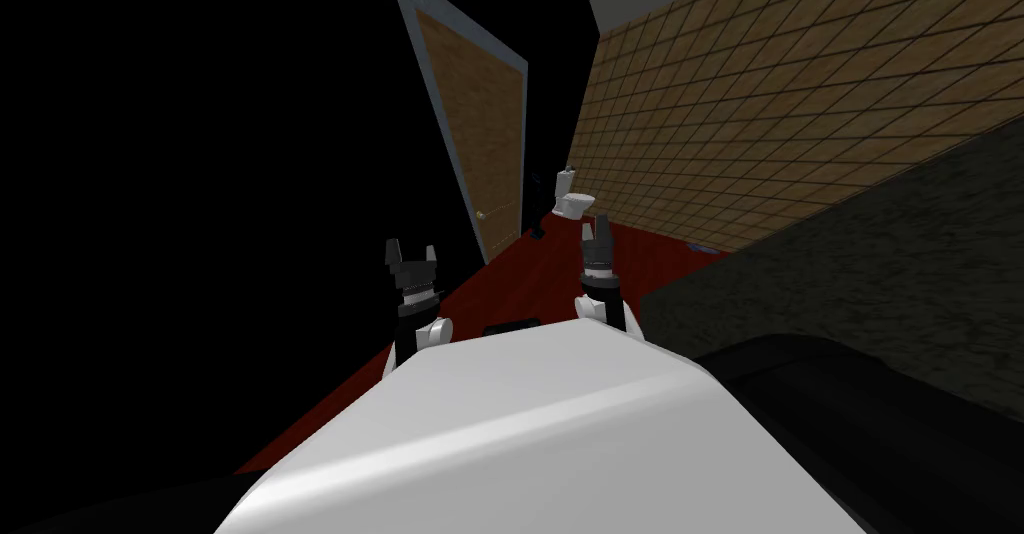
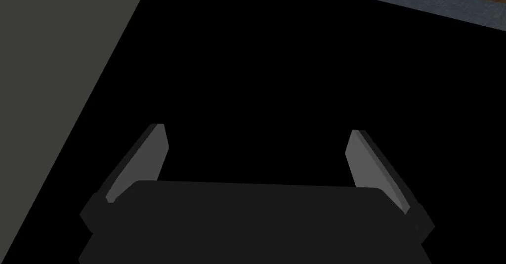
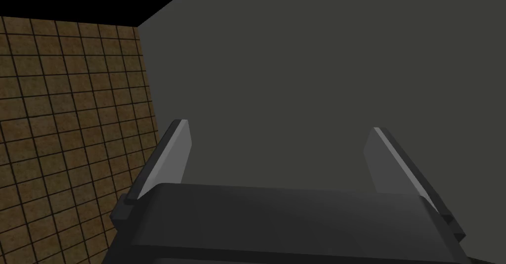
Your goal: Pull the door open
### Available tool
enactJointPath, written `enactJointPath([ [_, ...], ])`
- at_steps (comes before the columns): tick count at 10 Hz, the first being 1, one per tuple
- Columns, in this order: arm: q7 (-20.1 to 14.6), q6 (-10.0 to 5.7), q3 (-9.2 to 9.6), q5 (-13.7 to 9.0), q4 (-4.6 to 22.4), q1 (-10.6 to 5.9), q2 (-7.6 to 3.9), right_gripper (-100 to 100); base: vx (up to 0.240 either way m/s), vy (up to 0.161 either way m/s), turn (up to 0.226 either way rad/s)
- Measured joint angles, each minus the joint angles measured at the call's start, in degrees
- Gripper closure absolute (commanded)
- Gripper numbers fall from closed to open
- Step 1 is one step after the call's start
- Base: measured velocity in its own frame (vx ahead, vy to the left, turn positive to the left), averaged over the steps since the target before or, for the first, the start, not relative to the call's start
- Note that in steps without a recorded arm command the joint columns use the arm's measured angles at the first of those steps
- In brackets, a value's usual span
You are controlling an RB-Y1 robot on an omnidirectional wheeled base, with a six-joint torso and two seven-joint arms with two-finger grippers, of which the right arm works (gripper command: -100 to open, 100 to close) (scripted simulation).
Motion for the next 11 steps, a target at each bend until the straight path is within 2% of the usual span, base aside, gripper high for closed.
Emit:
enactJointPath([
  [6, 6.6, -0.72, 0.98, -1.6, 6.2, -2.16, -1.16, -100, 0.123, -0.006, 0.107],
  [11, 11.6, -1.41, 1.87, -2.7, 10.6, -3.45, -1.75, -100, 0.084, -0.01, 0.084],
])
